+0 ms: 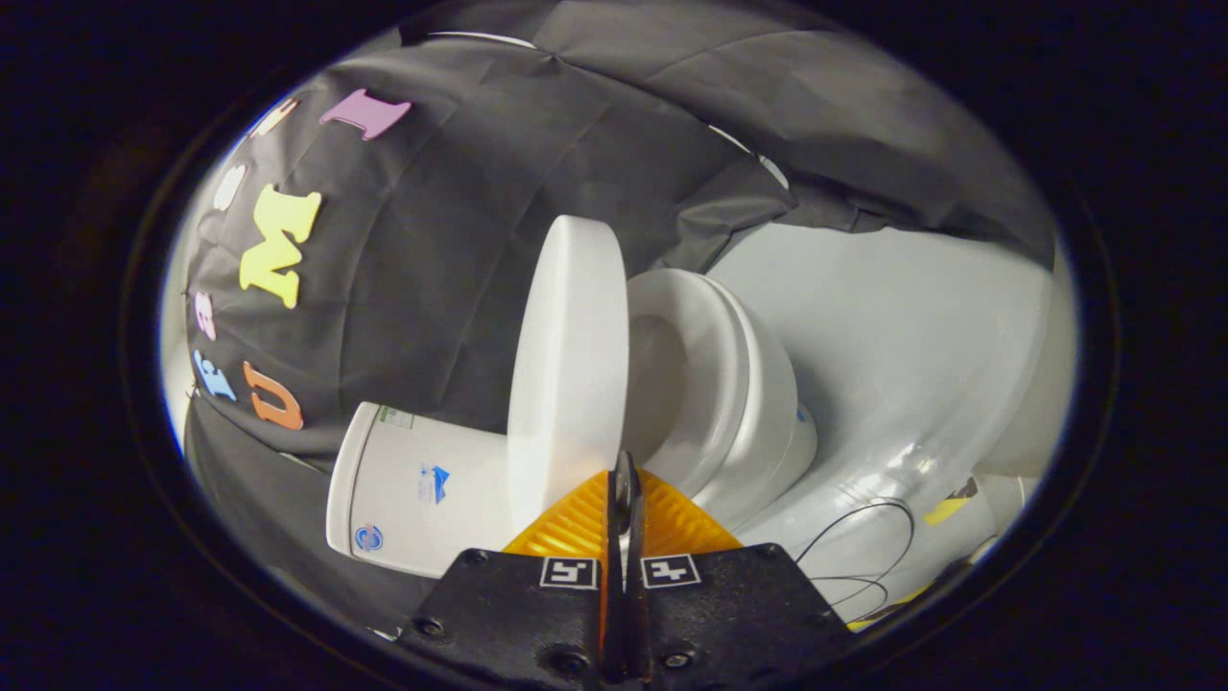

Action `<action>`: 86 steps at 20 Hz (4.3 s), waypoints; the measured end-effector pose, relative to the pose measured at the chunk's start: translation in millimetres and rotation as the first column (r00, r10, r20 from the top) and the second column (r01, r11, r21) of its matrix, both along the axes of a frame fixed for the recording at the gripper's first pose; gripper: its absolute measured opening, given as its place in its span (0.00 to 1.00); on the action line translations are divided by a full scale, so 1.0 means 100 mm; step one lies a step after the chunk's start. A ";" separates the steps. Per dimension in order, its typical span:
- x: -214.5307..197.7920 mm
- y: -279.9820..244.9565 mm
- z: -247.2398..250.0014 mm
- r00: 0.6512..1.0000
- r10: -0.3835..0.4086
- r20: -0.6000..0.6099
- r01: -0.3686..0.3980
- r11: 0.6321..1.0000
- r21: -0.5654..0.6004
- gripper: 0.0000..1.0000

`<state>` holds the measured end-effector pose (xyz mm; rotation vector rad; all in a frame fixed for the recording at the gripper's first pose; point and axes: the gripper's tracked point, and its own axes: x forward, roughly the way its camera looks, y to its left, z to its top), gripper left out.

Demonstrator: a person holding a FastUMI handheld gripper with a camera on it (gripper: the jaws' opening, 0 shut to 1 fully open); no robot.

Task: Open the toilet lid.

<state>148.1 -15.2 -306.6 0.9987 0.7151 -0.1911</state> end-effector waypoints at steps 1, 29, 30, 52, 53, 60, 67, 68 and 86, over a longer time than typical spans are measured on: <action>0.02 0.04 0.05 1.000 0.002 0.005 -0.002 1.000 -0.010 0.04; 0.16 0.48 0.75 0.993 0.120 0.010 -0.111 0.942 -0.317 0.04; 0.15 0.48 0.78 0.992 0.125 0.008 -0.115 0.935 -0.337 0.04; 0.34 1.17 1.36 0.969 0.246 0.028 -0.191 0.814 -0.548 0.06; 0.34 1.21 1.38 0.966 0.255 0.029 -0.196 0.807 -0.557 0.06; 0.41 1.46 1.53 0.954 0.296 0.041 -0.214 0.773 -0.597 0.06; 0.45 1.74 1.64 0.937 0.347 0.047 -0.231 0.712 -0.663 0.07; 0.46 1.78 1.67 0.933 0.356 0.049 -0.234 0.707 -0.667 0.06; 0.58 2.45 1.79 0.881 0.469 0.051 -0.281 0.609 -0.742 0.07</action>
